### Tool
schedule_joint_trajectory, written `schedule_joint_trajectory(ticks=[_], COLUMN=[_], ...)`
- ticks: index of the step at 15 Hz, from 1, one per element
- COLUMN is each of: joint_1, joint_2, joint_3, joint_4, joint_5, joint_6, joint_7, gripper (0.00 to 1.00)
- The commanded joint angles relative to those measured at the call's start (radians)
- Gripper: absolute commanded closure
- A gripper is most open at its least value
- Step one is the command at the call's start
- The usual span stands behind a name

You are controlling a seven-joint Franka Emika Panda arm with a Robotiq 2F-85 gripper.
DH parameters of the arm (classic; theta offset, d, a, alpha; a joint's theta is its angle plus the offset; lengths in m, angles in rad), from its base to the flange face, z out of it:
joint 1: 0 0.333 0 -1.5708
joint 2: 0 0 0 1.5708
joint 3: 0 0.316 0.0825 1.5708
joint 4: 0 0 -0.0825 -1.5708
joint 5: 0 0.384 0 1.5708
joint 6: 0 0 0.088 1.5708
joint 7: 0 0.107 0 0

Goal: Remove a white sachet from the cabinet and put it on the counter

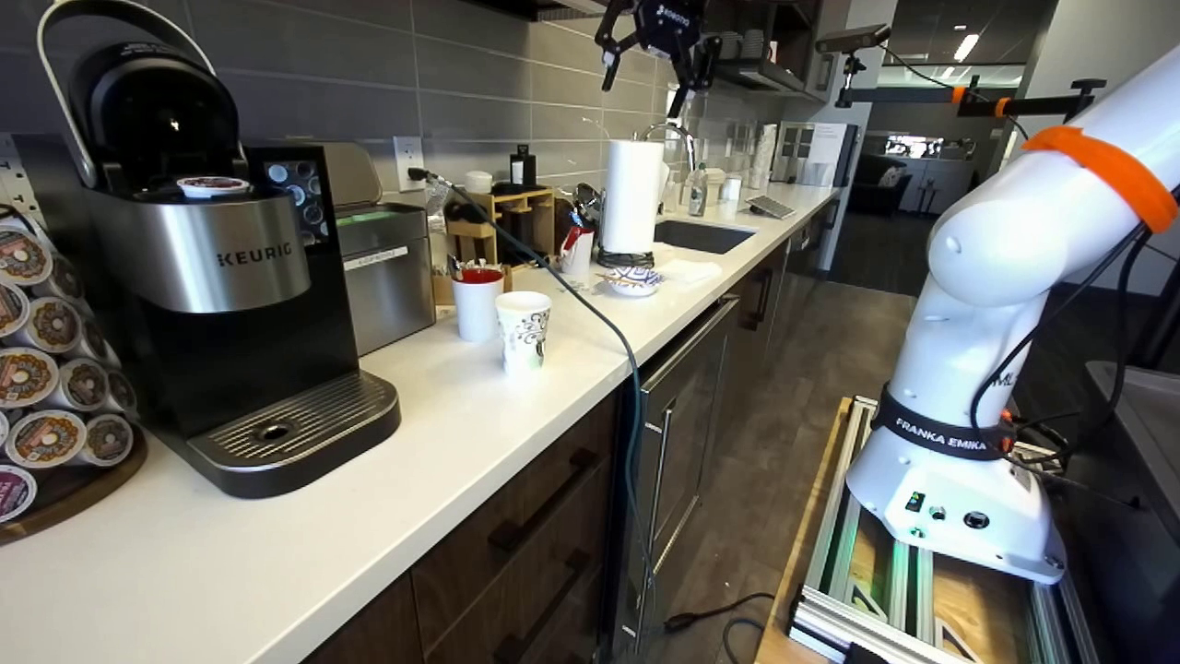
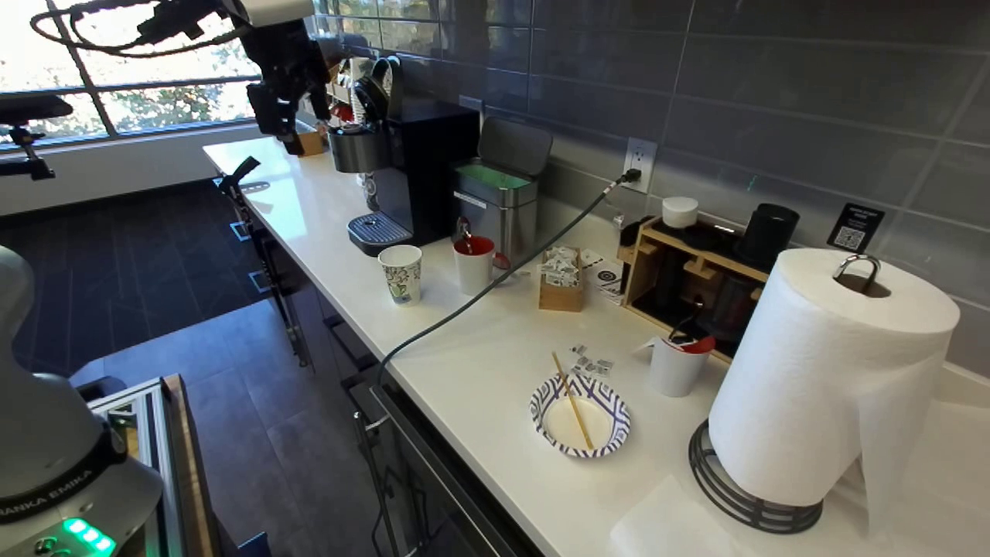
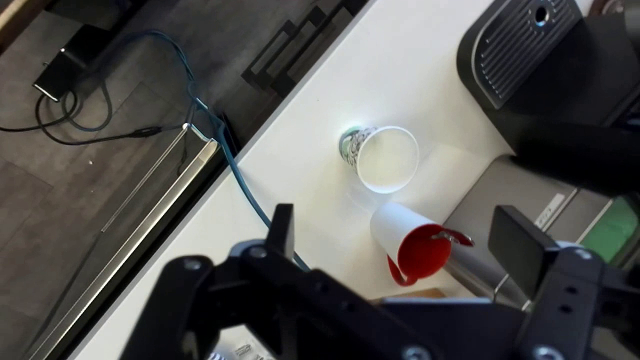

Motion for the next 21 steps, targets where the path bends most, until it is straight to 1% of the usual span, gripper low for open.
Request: schedule_joint_trajectory(ticks=[1,3,5,7,10,11,13,14,17,21], joint_1=[-0.041,-0.030,-0.013,-0.022,-0.010,-0.026,-0.022,-0.021,-0.017,-0.016], joint_2=[-0.076,-0.075,-0.053,-0.001,0.109,0.002,0.058,0.077,0.110,0.110], joint_3=[-0.024,-0.057,-0.098,-0.122,-0.164,-0.143,-0.161,-0.164,-0.163,-0.162], joint_4=[0.048,0.131,0.241,0.369,0.564,0.426,0.511,0.528,0.546,0.553], joint_5=[-0.028,-0.079,-0.116,-0.170,-0.242,-0.204,-0.222,-0.224,-0.226,-0.227], joint_6=[0.042,0.007,-0.063,-0.103,-0.164,-0.098,-0.127,-0.130,-0.130,-0.131], joint_7=[0.046,-0.068,-0.195,-0.309,-0.463,-0.389,-0.439,-0.448,-0.452,-0.452], gripper=[0.00,0.00,0.00,0.00,0.00,0.00,0.00,0.00,0.00,0.00])
